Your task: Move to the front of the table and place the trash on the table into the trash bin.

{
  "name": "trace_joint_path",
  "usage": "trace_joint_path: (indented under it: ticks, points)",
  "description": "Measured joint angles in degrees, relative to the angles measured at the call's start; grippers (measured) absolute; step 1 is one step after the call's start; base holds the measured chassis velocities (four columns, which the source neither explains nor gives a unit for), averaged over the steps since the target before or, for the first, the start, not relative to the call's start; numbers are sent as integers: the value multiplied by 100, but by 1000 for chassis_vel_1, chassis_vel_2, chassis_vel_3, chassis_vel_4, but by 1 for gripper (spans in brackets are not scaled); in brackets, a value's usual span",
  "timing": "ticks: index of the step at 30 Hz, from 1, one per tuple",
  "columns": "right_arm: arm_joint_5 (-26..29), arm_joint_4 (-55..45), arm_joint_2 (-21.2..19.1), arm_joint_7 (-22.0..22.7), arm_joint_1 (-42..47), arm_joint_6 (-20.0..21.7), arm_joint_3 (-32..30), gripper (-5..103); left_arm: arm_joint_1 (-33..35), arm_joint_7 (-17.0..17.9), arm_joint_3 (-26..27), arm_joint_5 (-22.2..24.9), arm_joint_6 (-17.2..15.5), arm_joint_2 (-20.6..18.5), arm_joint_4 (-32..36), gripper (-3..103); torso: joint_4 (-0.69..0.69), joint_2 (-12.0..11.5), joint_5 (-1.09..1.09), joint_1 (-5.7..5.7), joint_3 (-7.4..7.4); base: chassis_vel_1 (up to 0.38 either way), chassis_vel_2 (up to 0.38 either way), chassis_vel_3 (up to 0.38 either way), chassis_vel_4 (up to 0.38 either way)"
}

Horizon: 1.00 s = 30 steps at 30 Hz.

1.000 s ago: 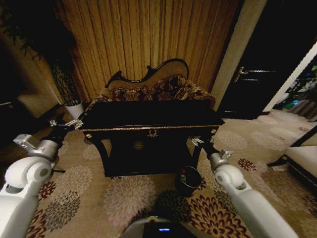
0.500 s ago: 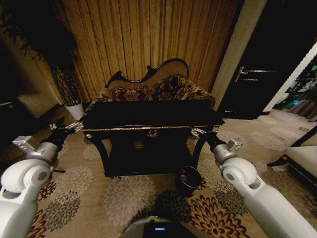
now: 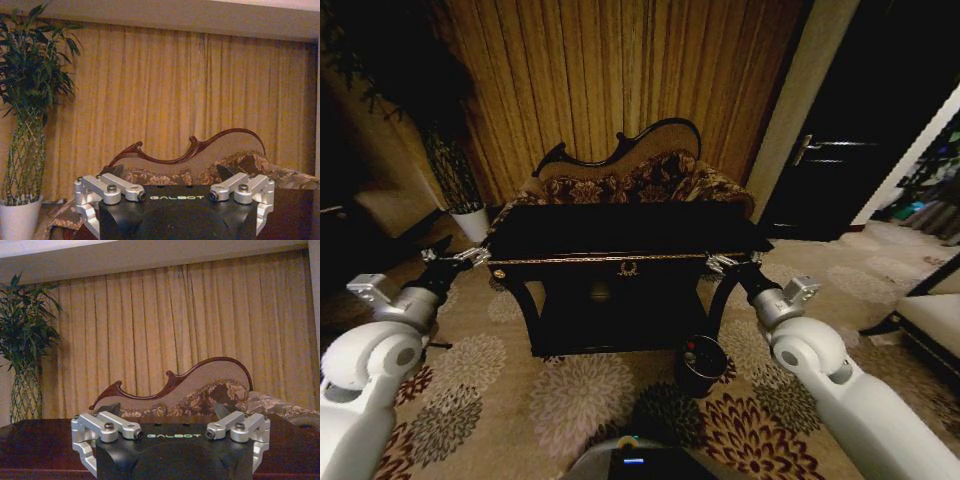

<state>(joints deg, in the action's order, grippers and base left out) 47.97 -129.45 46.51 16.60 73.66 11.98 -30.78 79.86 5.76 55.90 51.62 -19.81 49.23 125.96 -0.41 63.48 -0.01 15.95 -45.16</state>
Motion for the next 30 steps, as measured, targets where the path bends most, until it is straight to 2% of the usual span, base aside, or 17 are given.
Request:
trace_joint_path:
  ticks: [14,30]
  points:
    - [-20,-10,35,0,77,-27,-35,100,35,-47,3,-4,29,10,27,100,0,0,0,0,0,0,0,0,0]
    - [-62,-46,65,-5,140,-45,-68,100,19,-110,-12,-3,51,26,-25,100,0,0,1,0,0,91,-92,-95,91]
